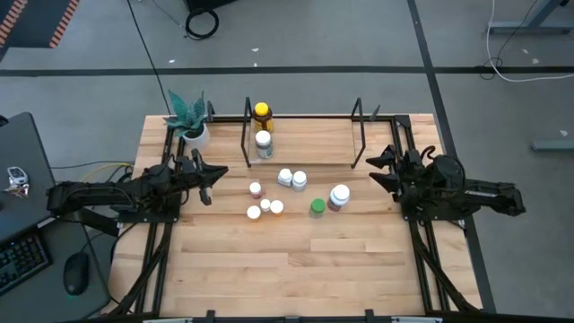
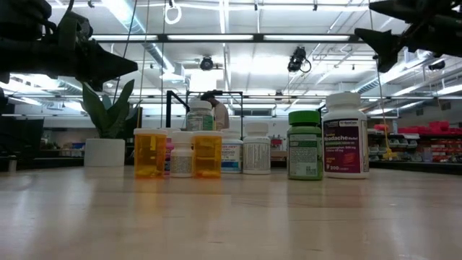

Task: Pick and place medicine bottles onto shelf by color
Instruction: Put the white violet medicine bottle on the shelf

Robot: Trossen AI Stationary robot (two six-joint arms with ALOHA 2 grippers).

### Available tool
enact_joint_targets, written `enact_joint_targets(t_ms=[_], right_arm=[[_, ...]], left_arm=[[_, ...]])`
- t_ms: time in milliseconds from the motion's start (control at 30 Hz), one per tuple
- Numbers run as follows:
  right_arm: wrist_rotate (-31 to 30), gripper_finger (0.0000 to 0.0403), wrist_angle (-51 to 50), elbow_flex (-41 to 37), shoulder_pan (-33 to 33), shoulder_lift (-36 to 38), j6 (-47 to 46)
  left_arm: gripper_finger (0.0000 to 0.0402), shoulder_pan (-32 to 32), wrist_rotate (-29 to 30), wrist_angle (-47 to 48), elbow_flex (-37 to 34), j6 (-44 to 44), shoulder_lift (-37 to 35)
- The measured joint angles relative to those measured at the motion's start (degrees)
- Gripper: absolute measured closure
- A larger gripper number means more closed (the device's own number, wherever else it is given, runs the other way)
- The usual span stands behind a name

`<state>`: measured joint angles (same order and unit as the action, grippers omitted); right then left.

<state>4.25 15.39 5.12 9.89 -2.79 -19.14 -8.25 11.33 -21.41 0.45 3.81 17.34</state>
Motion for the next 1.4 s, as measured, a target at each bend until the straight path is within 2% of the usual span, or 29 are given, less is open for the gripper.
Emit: enact_joint_targets(t_ms=[167,367,600,800,1200,1400], right_arm=[[-3.0,0.0147,-0.1,2.8,0.0,-4.2,2.2],[-3.2,0.0148,-1.9,7.2,0.0,-10.6,2.7],[-3.8,0.0148,-11.2,16.5,0.0,-16.6,5.5],[-4.8,0.0148,-17.1,22.5,0.0,-20.5,5.7],[-4.3,0.0148,-22.6,28.8,0.0,-28.9,6.1],[-2.7,0.0148,-23.0,29.1,-1.7,-35.3,6.0]], left_arm=[[0.0367,0.0,0.0,0.0,0.0,0.0,0.0],[0.0373,0.0,0.0,0.0,0.0,0.0,0.0],[0.0362,0.0,0.0,0.0,0.0,0.0,0.0],[0.0368,0.0,0.0,0.0,0.0,0.0,0.0],[0.0362,0.0,0.0,0.0,0.0,0.0,0.0],[0.0367,0.0,0.0,0.0,0.0,0.0,0.0]])
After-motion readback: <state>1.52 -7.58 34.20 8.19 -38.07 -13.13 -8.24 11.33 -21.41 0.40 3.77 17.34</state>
